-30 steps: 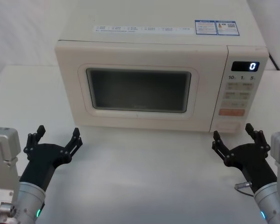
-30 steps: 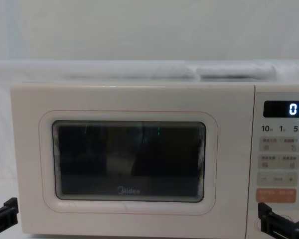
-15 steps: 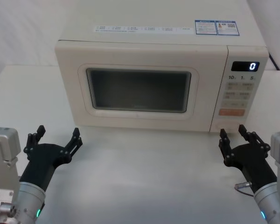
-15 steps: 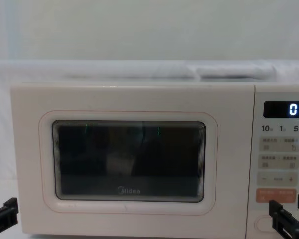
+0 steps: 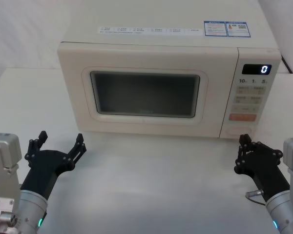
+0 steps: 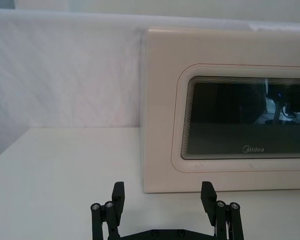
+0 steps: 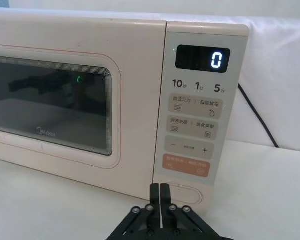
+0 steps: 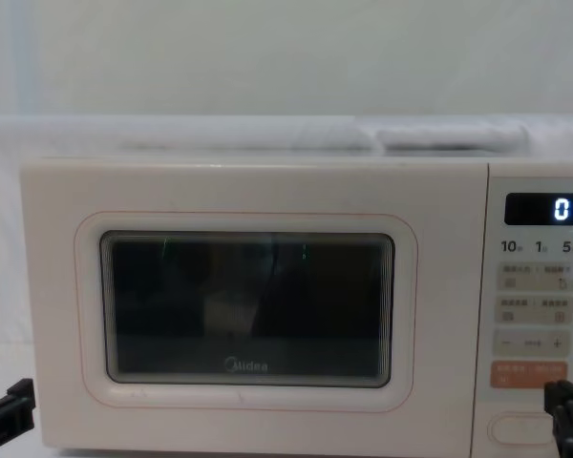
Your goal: Press the button to open the microwave door with one hand; close the microwave door with the other hand.
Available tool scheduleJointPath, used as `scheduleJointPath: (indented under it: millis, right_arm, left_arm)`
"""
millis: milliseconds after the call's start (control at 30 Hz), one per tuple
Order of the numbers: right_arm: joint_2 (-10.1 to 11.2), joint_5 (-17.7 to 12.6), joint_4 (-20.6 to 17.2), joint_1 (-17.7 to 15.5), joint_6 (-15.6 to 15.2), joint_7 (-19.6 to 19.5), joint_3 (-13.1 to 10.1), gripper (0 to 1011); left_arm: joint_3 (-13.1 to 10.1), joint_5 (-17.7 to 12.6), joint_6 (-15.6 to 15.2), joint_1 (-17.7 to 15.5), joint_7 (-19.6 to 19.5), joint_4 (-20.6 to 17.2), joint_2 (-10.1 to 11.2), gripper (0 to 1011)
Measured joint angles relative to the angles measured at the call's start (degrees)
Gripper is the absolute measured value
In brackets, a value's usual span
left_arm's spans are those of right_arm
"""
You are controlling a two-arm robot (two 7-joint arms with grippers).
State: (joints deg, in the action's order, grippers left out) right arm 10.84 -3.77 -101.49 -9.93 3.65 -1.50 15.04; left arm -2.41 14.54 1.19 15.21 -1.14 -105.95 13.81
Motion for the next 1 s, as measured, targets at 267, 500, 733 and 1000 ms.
scheduleJointPath:
  millis: [267,500,733,1000]
  right_arm:
    - [0.0,0.0,0.0,0.0,0.0,0.0,0.0,0]
    - [-0.8,0.3,0.2,0.1,0.0,0.7,-0.6,0]
    - [-2.2,0.2,1.7,0.8,-0.2,2.0,-1.8,0]
    - [-4.0,0.0,5.4,2.7,-1.1,3.1,-3.1,0]
  left_arm:
    - [0.0,0.0,0.0,0.0,0.0,0.0,0.0,1001]
    - [0.0,0.0,0.0,0.0,0.0,0.0,0.0,1001]
    - [0.0,0.0,0.0,0.0,0.0,0.0,0.0,1001]
    - [0.0,0.0,0.0,0.0,0.0,0.0,0.0,1001]
